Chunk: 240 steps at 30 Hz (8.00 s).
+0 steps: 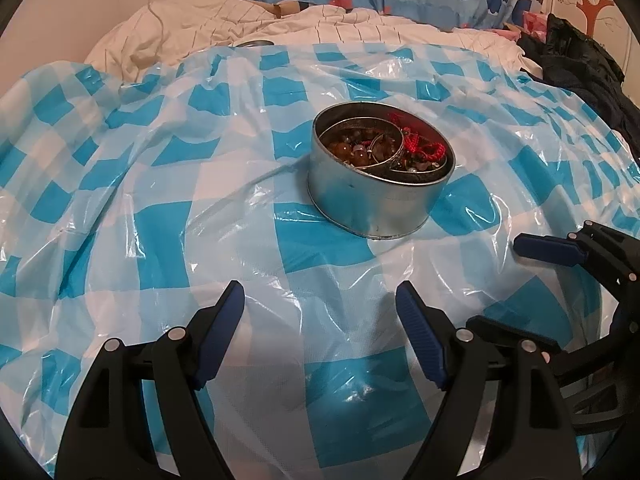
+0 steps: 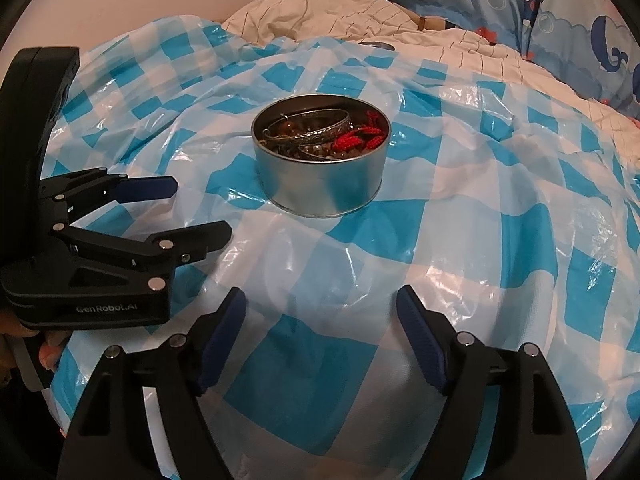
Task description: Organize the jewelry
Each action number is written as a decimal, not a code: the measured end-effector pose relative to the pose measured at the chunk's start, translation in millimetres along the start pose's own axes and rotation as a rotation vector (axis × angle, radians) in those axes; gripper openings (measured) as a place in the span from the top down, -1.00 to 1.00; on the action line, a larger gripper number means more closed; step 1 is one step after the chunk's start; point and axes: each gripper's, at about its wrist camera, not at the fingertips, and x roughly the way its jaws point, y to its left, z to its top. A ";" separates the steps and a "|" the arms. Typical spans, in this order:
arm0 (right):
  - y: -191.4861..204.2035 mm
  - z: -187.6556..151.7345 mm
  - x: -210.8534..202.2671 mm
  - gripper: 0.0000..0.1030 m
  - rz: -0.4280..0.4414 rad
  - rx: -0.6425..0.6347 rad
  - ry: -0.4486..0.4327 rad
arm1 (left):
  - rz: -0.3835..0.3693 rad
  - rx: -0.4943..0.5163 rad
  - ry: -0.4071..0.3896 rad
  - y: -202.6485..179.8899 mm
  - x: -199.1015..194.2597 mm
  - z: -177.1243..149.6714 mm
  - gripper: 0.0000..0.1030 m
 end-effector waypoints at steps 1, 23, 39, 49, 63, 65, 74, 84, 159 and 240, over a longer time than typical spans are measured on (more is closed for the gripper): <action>0.4 -0.2 -0.1 -0.46 0.000 -0.001 0.000 | 0.001 0.001 0.002 -0.2 -0.2 -0.1 -0.45; -6.7 7.2 -17.4 -0.46 0.017 0.047 -0.109 | -0.012 -0.029 -0.063 6.2 -11.7 8.3 -0.45; -22.6 12.6 -28.4 -0.46 0.027 0.105 -0.168 | -0.004 -0.025 -0.127 1.6 -15.8 29.4 -0.45; -19.5 73.7 -10.5 -0.45 0.141 0.084 -0.212 | 0.028 -0.123 -0.091 25.0 -10.5 33.6 -0.49; -20.3 90.8 38.5 -0.07 0.279 0.071 -0.078 | 0.077 -0.178 -0.058 51.9 -11.6 24.6 -0.55; -25.1 90.6 36.9 -0.07 0.315 0.087 -0.081 | 0.073 -0.179 -0.054 51.4 -10.6 24.9 -0.55; -6.4 89.4 33.5 -0.06 -0.001 -0.045 -0.108 | 0.069 -0.169 -0.067 46.7 -13.2 25.1 -0.59; -35.0 57.8 -12.3 -0.29 -0.005 0.039 -0.127 | 0.004 0.001 -0.179 2.4 -25.5 49.6 -0.59; -64.1 45.6 -22.9 -0.50 0.037 0.158 -0.130 | 0.051 0.262 -0.086 -48.9 33.9 79.0 -0.28; -0.4 62.1 -3.1 0.93 0.303 -0.029 -0.171 | -0.128 -0.085 -0.192 76.9 -57.4 42.1 0.86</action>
